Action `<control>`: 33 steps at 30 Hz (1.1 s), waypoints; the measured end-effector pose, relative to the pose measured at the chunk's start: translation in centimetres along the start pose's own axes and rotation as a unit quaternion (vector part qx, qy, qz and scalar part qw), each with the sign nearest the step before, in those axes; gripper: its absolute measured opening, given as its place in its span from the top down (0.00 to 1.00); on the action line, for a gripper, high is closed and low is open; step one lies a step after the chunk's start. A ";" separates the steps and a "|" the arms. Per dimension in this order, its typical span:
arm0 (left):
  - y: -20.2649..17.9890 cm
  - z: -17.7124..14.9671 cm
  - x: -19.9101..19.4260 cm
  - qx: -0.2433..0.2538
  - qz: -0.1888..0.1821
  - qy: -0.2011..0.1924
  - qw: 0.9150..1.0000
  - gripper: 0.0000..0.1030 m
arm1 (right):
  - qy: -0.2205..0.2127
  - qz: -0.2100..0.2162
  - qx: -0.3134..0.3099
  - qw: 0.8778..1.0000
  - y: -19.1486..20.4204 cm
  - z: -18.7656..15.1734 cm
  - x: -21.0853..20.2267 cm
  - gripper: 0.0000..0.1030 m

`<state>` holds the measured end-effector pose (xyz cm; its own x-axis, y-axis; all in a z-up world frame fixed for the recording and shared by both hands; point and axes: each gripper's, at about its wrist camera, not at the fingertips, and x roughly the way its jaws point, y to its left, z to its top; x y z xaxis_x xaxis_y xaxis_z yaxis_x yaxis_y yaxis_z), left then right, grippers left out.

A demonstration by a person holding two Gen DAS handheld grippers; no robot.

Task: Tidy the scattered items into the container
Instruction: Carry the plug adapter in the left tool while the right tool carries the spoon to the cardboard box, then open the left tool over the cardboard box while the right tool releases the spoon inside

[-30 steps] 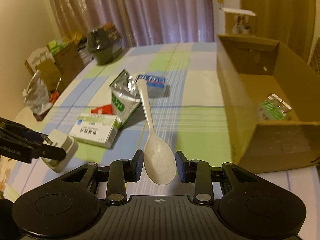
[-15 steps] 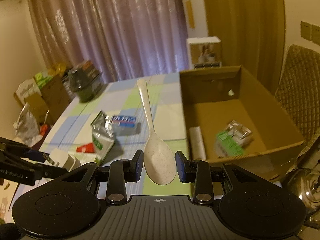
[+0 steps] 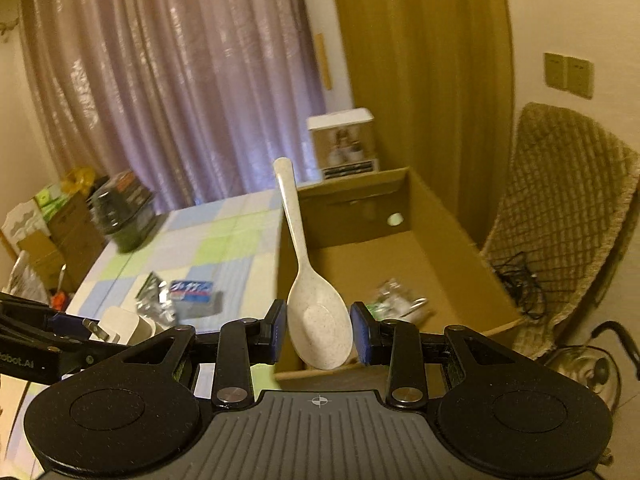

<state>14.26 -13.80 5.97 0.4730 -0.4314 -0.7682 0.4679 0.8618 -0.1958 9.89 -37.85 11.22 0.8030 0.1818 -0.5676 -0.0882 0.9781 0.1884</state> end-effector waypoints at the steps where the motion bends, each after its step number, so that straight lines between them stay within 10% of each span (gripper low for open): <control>1: -0.6 0.4 0.2 0.002 -0.005 -0.001 1.000 0.44 | -0.002 -0.004 0.002 1.000 -0.5 0.2 0.0 0.64; 33: -9.6 8.2 11.1 0.061 -0.030 0.010 0.998 0.43 | 0.001 -0.047 0.043 0.998 -9.3 1.7 2.7 0.64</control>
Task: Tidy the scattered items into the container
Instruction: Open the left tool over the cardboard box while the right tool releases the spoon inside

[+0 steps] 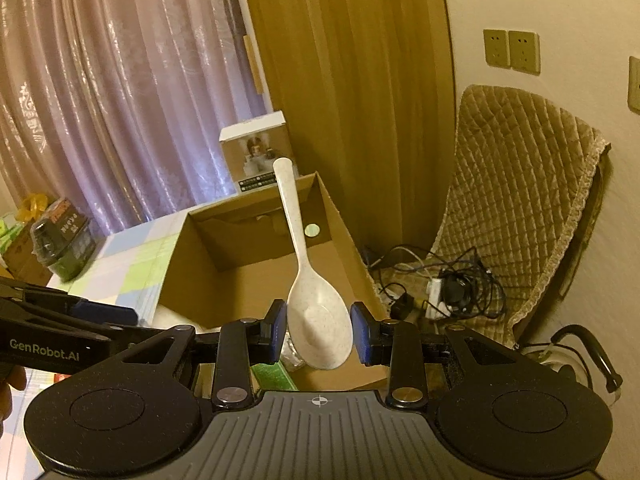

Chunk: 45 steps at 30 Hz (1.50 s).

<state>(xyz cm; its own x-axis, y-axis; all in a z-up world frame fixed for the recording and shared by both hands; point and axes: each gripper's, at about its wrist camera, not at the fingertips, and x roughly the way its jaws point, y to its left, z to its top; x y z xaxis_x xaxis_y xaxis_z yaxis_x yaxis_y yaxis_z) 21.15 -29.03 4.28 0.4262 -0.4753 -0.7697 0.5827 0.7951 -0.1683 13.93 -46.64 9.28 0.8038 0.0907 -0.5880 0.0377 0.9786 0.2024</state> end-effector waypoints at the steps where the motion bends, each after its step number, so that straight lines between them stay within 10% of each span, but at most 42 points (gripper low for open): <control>1: 0.1 0.1 0.2 0.001 0.004 0.001 1.000 0.42 | 0.000 -0.001 0.000 1.000 -0.1 0.0 0.0 0.64; 25: 3.7 -2.7 -1.9 -0.041 0.017 0.001 0.999 0.42 | -0.007 0.001 -0.020 1.000 1.0 1.0 1.6 0.63; 28: 3.9 -2.8 -2.1 -0.043 0.018 -0.001 0.999 0.42 | -0.010 -0.003 -0.015 1.000 0.7 1.2 2.0 0.22; 45: 5.9 -5.7 -3.8 -0.067 0.029 0.005 0.997 0.42 | 0.009 -0.013 0.030 0.999 -0.7 -2.2 -1.1 0.22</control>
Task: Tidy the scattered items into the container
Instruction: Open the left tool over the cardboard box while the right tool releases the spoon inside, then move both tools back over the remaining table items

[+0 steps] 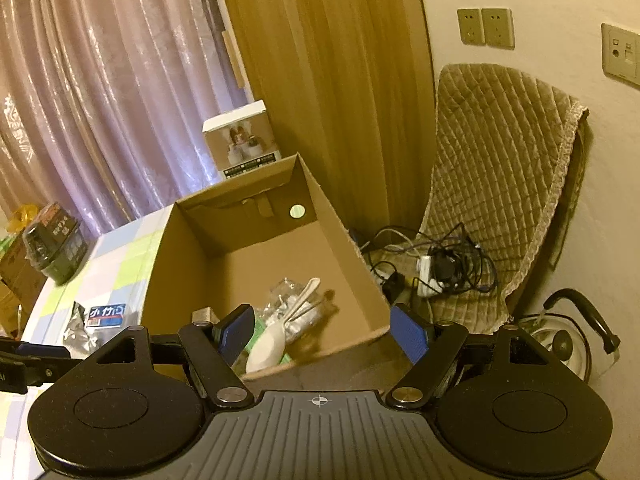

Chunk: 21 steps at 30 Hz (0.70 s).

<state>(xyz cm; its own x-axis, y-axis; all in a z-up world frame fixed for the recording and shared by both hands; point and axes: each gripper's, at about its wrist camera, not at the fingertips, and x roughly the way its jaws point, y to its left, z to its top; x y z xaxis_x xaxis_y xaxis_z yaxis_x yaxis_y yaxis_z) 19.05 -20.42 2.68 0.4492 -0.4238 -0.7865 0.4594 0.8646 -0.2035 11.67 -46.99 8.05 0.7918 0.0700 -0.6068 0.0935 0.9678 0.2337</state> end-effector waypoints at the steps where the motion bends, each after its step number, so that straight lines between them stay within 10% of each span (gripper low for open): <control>1: 0.1 -0.2 -0.2 -0.002 0.000 0.000 1.000 0.41 | 0.000 0.001 0.000 1.000 0.2 -0.1 -0.3 0.22; 14: 1.6 -3.1 -4.6 -0.021 0.027 -0.015 0.999 0.37 | -0.018 0.039 0.004 0.999 4.8 0.3 -3.6 0.22; 21: 3.5 -6.2 -8.4 -0.046 0.058 -0.027 0.997 0.19 | -0.013 0.068 0.005 0.998 8.1 -0.4 -5.2 0.22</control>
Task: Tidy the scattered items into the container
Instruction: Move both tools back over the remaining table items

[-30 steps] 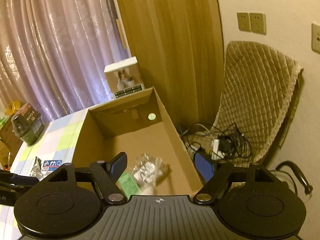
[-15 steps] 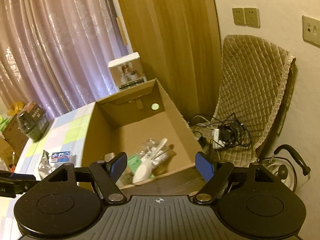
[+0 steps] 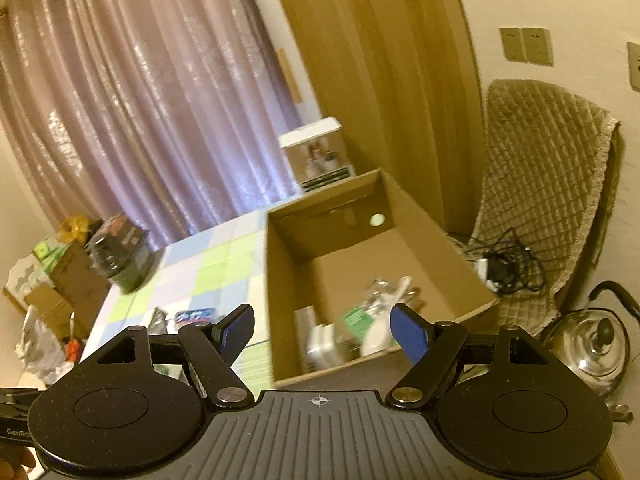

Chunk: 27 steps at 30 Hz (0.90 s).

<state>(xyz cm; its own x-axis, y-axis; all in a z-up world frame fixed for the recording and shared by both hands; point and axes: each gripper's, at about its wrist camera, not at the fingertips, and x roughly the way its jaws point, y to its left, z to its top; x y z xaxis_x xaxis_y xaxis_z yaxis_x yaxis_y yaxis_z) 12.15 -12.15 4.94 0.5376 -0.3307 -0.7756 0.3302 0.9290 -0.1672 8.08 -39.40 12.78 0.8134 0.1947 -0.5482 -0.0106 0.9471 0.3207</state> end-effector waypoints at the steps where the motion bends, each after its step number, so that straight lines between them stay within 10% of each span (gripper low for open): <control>1: 0.5 -0.4 -0.5 -0.005 0.005 -0.001 1.000 0.17 | 0.001 0.003 -0.002 1.000 0.5 -0.2 -0.1 0.22; 8: 4.6 -3.4 -4.1 -0.038 0.049 0.002 0.998 0.01 | 0.009 0.026 -0.009 1.000 4.1 -1.5 -0.2 0.22; 27: 11.7 -7.7 -9.0 -0.097 0.108 -0.002 0.989 0.01 | 0.057 0.058 -0.062 0.995 10.8 -5.2 1.2 0.21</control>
<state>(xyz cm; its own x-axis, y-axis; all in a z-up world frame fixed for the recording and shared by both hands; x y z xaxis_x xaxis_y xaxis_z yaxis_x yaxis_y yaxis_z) 5.19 3.01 5.30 0.5824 -0.1203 -0.8039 0.0521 0.9925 -0.1107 5.90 -27.61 11.55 0.7310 0.3263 -0.5993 -0.1791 0.9392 0.2930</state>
